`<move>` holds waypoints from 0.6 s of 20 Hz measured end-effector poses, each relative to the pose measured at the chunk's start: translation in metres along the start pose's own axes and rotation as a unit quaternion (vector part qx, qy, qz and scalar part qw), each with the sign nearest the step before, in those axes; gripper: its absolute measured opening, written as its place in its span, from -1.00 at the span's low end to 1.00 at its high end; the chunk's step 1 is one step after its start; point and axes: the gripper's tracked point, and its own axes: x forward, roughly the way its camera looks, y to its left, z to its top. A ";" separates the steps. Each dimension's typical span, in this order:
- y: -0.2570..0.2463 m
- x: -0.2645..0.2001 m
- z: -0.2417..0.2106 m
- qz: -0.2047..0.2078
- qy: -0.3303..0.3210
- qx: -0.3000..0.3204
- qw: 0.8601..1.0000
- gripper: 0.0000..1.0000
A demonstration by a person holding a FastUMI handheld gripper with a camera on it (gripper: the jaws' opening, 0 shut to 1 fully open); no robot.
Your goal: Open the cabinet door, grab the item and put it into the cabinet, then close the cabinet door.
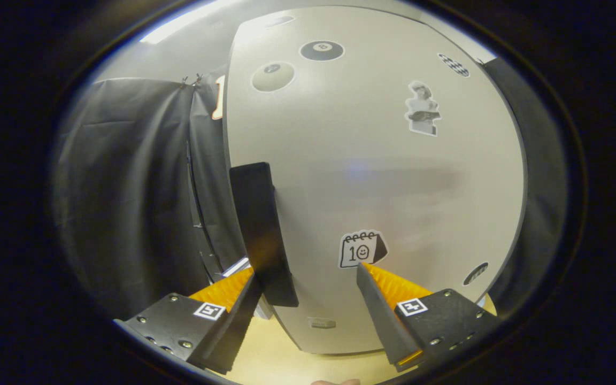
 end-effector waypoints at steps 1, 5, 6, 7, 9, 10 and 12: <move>0.000 0.000 0.000 -0.002 -0.002 -0.001 1.000 1.00; 0.000 0.000 0.000 -0.006 -0.009 -0.002 1.000 1.00; 0.000 0.000 0.000 -0.006 -0.010 -0.003 1.000 1.00; 0.000 0.001 0.000 -0.007 -0.011 -0.003 1.000 1.00; 0.000 0.001 0.000 -0.008 -0.012 -0.004 1.000 1.00; 0.000 0.001 0.000 -0.008 -0.013 -0.004 1.000 1.00; 0.000 0.001 0.000 -0.008 -0.016 -0.003 1.000 1.00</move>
